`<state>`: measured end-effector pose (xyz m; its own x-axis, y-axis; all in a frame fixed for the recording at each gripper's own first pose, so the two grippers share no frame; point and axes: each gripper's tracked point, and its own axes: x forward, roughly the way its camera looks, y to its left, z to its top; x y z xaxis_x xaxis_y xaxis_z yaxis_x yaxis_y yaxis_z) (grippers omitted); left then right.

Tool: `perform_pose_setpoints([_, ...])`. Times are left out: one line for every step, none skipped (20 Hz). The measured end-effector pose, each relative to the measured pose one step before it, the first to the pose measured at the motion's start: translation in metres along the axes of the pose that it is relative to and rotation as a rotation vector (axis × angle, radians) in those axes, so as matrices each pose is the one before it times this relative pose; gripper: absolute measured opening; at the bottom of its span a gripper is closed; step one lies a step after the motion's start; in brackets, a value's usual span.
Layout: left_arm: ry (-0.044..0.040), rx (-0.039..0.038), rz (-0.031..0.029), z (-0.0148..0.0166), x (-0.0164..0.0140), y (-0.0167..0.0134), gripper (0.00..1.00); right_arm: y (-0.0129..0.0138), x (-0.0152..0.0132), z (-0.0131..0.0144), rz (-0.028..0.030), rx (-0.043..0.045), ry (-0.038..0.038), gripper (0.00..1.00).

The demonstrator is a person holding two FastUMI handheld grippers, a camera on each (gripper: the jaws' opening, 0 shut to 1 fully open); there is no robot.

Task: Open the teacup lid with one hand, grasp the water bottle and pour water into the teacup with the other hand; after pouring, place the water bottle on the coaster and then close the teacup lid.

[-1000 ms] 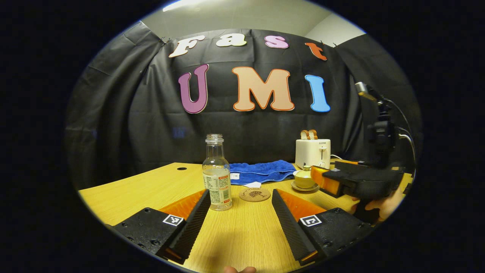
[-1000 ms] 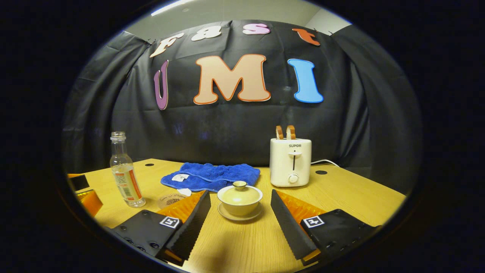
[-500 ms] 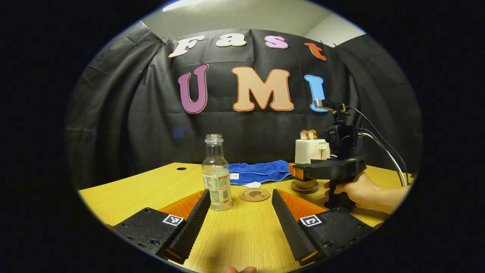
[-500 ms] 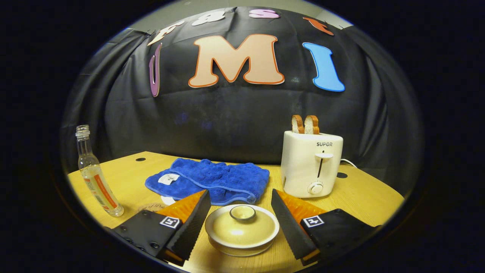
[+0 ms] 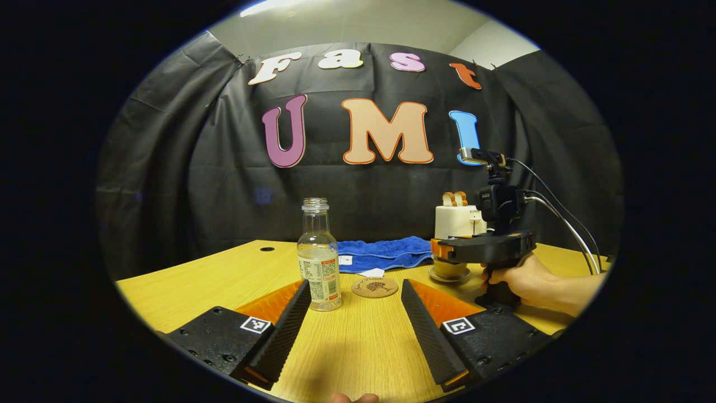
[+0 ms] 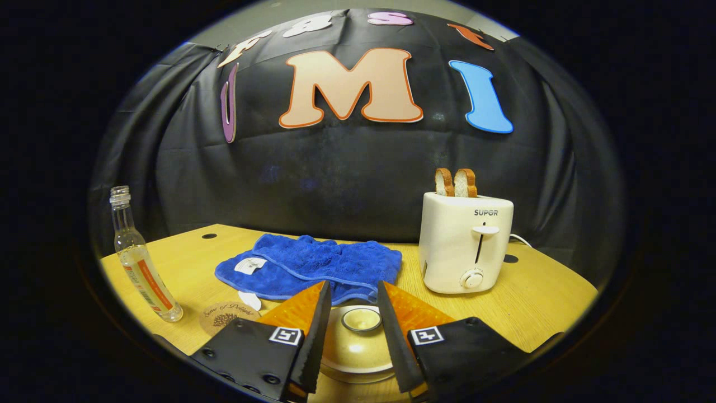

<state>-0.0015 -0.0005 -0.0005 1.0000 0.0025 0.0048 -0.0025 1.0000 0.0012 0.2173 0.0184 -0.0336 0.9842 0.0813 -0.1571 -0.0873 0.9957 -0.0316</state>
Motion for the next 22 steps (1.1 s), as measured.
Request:
perform_pose_setpoints([0.00041,-0.00010,0.00014,0.00088,-0.00011,0.00013,0.95,-0.00098,0.00112,-0.00033,-0.00073,0.00393,0.00072,0.58])
perform_pose_setpoints([-0.00039,-0.00009,-0.00008,-0.00029,0.00075,-0.00009,0.95,-0.00035,0.00020,-0.00025,0.00008,0.00471,0.00185,0.58])
perform_pose_setpoints([0.00061,0.00027,-0.00021,0.00044,-0.00011,-0.00029,0.95,0.00116,-0.00238,0.00400,0.00568,0.00381,-0.00004,0.51])
perform_pose_setpoints([-0.00011,0.00009,0.00001,-0.00089,-0.00071,0.00042,0.95,-0.00345,0.00984,-0.00745,-0.01688,0.00618,-0.00425,0.43])
perform_pose_setpoints([-0.00051,-0.00037,0.00005,0.00084,0.00087,0.00025,0.95,-0.00144,-0.00502,0.00441,-0.00127,0.00072,-0.00398,0.36])
perform_pose_setpoints([0.00075,0.00044,0.00005,-0.00085,-0.00041,-0.00071,0.95,0.00065,-0.00021,0.00106,0.00093,-0.00413,-0.00359,0.37])
perform_pose_setpoints([-0.00003,-0.00048,-0.00002,0.00030,-0.00023,0.00051,0.95,0.00074,-0.00002,-0.00016,0.00192,-0.00502,-0.00305,0.36])
perform_pose_setpoints([-0.00049,0.00023,-0.00006,0.00026,0.00004,-0.00012,0.95,0.00085,-0.00030,0.00043,0.00283,-0.00395,-0.00155,0.36])
perform_pose_setpoints([0.00052,-0.00012,0.00018,0.00033,0.00006,0.00010,0.95,0.00043,-0.00072,0.00009,0.00554,-0.00200,-0.00172,0.36])
perform_pose_setpoints([-0.00042,0.00014,0.00017,-0.00073,-0.00036,-0.00038,0.95,-0.00017,0.00104,0.00006,0.00020,0.00396,0.00010,0.37])
perform_pose_setpoints([-0.00018,-0.00051,0.00033,0.00081,0.00041,0.00006,0.95,0.00013,-0.00018,-0.00072,0.00684,0.00495,-0.00052,0.37])
perform_pose_setpoints([0.00023,0.00021,0.00115,-0.00083,0.00018,0.00047,0.95,0.00142,-0.00030,0.00189,0.00977,0.00098,-0.00751,0.37])
perform_pose_setpoints([0.00021,-0.00008,0.00284,0.00070,-0.00022,0.00064,0.95,0.00106,-0.00136,0.00290,0.00857,-0.00141,-0.02150,0.34])
perform_pose_setpoints([-0.00089,-0.00038,0.00303,-0.00053,-0.00030,0.00012,0.95,0.00072,-0.00284,0.00770,0.00340,-0.00585,-0.04051,0.31])
perform_pose_setpoints([0.00046,-0.00020,0.00316,0.00095,0.00018,0.00000,0.95,0.00019,-0.00203,0.00531,-0.00248,-0.00857,-0.03475,0.30])
perform_pose_setpoints([0.00028,-0.00040,0.00116,-0.00089,-0.00024,-0.00031,0.95,-0.00052,-0.00098,0.00360,-0.00015,0.00020,-0.02573,0.30])
perform_pose_setpoints([-0.00023,-0.00009,0.00034,0.00008,-0.00019,-0.00062,0.95,-0.00027,-0.00074,-0.00173,0.00397,0.00968,0.00101,0.30])
perform_pose_setpoints([0.00055,-0.00046,0.00045,-0.00050,0.00013,0.00031,0.95,0.00094,-0.00123,-0.00137,0.00884,0.02740,0.00864,0.30])
perform_pose_setpoints([0.00031,0.00062,0.00051,0.00056,-0.00009,0.00024,0.95,0.00046,0.00006,0.00022,0.00456,-0.01375,-0.00368,0.29])
perform_pose_setpoints([-0.00043,-0.00123,0.00202,-0.00064,0.00002,0.00049,0.95,-0.00097,-0.00270,0.00049,0.00480,0.00322,-0.00019,0.30])
perform_pose_setpoints([0.00016,0.00095,0.00074,0.00056,0.00003,-0.00005,0.95,0.00291,-0.00328,-0.00014,0.01318,-0.00360,-0.00009,0.30])
perform_pose_setpoints([-0.00047,-0.00107,0.00076,-0.00045,-0.00022,-0.00019,0.94,0.00097,-0.00489,0.00088,0.00655,0.00254,0.00165,0.30])
